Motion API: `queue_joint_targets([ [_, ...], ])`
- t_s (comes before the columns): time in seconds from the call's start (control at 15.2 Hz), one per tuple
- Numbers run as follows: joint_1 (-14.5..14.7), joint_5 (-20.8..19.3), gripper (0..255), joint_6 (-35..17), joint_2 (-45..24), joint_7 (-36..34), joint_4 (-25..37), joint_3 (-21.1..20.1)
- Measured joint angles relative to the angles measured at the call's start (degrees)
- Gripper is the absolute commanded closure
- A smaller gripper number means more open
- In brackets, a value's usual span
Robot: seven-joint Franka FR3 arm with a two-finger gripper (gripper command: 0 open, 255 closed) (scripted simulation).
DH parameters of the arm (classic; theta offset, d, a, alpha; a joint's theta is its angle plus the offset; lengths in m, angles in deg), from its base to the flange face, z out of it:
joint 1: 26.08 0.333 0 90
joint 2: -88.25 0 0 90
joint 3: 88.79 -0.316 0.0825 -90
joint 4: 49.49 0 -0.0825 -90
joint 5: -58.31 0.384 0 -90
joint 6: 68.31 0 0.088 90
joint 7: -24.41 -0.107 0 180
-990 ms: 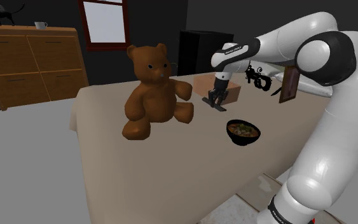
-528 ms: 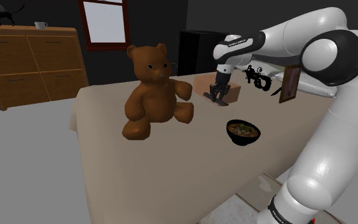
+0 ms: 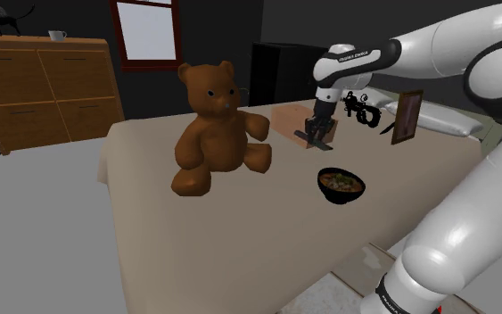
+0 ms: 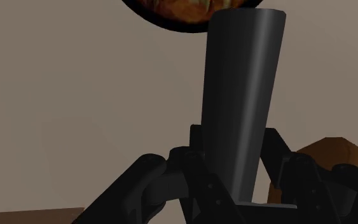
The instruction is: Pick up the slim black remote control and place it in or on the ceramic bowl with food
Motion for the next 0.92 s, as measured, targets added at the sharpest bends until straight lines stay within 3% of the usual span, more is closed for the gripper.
queue_joint_targets([
  [0.46,-2.9,-5.59,255,-0.3,15.8,-1.02,-15.44,-0.39],
  [0.92,-7.26,-9.98,255,3.11,30.09,-0.48,-26.12,-0.56],
])
